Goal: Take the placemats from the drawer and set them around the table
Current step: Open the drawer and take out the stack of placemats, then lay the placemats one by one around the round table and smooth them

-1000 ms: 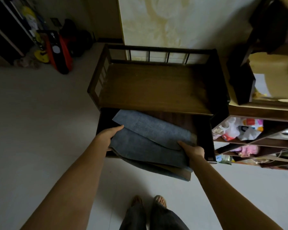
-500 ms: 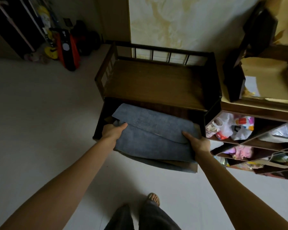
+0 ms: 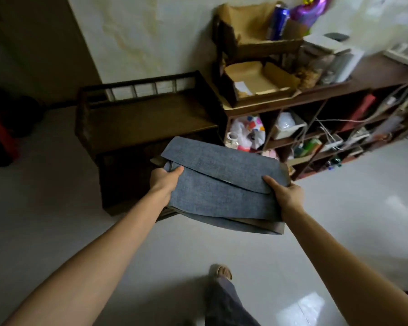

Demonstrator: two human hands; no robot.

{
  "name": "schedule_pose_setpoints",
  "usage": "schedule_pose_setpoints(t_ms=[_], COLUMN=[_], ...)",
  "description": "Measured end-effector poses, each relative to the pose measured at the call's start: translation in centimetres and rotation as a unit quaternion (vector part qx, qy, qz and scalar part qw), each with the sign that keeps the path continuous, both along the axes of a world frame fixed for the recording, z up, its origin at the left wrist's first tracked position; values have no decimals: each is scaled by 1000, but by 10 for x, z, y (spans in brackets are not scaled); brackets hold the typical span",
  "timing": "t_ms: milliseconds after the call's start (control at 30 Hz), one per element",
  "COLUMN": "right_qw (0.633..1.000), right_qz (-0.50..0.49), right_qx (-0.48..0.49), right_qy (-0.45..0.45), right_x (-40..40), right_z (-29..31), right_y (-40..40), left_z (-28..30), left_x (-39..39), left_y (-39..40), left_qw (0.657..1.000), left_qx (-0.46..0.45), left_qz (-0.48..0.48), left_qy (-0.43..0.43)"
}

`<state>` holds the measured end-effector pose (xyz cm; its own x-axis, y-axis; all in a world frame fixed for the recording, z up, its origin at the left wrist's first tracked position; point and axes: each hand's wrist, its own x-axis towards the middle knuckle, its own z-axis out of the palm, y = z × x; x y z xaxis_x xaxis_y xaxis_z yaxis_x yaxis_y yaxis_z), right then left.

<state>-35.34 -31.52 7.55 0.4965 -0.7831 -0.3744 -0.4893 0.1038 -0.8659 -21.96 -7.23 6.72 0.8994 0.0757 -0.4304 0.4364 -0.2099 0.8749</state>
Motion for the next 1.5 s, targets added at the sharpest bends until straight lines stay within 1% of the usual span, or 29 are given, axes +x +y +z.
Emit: schedule_pose_setpoints(t_ms=[133,233,300,433,567,667,800,967,1067,1200,1267,1367,1500], right_qw=[993,977,961,921,869,827,789,742,715,676,660,648,649], right_qz=[-114,-214,-278,-390,-493,-561,-613,-668,-697,-735,-750,-761,-760], right_qx=[-2,7,4,-16,-23,-21,-26,-14,-9,2,-2,-3,5], right_qy=[8,-1,-1,-12,-18,-20,-36,-56,-57,-52,-45,-25,-11], right_x=[-108,-198,-259,-378,-502,-600,-707,-792,-827,-865,-884,-912,-946], right_z=[2,9,15,26,24,22,24,6,-13,-25,-28,-24,-22], right_y=[-23,-48,-65,-97,-122,-144,-173,-202,-227,-273,-303,-355,-422], left_z=[2,1,3,8,11,15,18,20,11,2,-1,-2,2], left_x=[-52,-100,-140,-230,-348,-450,-564,-654,-696,-752,-778,-813,-847], left_y=[-64,-131,-179,-276,-368,-427,-490,-552,-598,-669,-706,-766,-837], left_qw=[991,972,954,908,853,812,766,725,693,665,645,627,627], left_qx=[3,-15,-6,-14,-16,-26,-36,1,18,41,42,50,51], left_qz=[-131,-235,-300,-419,-521,-583,-642,-689,-721,-745,-762,-777,-777], left_qy=[-11,-21,-11,-5,-21,-21,-26,-6,-22,-35,-32,-31,-20])
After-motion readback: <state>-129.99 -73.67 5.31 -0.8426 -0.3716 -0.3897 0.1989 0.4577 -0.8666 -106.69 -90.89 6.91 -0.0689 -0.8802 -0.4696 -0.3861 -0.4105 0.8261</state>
